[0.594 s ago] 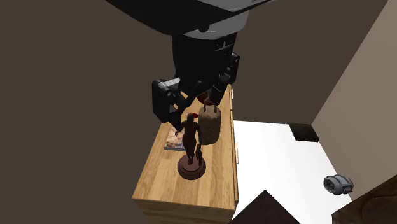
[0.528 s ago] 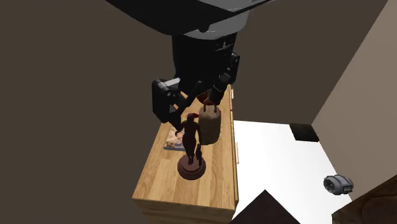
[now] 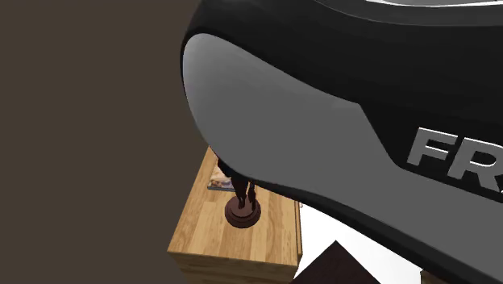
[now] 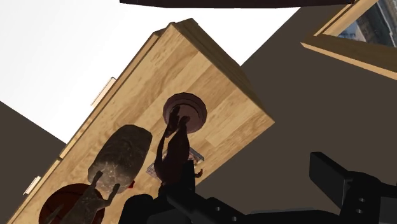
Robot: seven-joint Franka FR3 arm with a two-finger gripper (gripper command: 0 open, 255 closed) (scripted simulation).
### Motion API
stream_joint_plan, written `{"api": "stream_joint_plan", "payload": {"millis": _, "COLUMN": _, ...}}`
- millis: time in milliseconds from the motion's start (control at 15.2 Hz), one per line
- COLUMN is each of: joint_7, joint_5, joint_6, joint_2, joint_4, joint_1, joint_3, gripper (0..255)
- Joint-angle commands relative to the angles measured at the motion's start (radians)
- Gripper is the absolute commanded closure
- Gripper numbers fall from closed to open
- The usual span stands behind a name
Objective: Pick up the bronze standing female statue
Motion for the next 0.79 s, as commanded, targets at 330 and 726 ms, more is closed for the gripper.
{"api": "stream_joint_plan", "payload": {"millis": 330, "joint_7": -0.060, "joint_5": -0.012, "joint_6": 0.335, "joint_2": 0.123, "joint_4": -0.160, "joint_1": -0.017, "joint_3": -0.070, "gripper": 0}}
{"api": "stream_joint_plan", "payload": {"millis": 726, "joint_7": -0.139, "joint_5": 0.005, "joint_6": 0.637, "joint_2": 0.324, "joint_4": -0.221, "joint_1": -0.008, "joint_3": -0.150, "gripper": 0}}
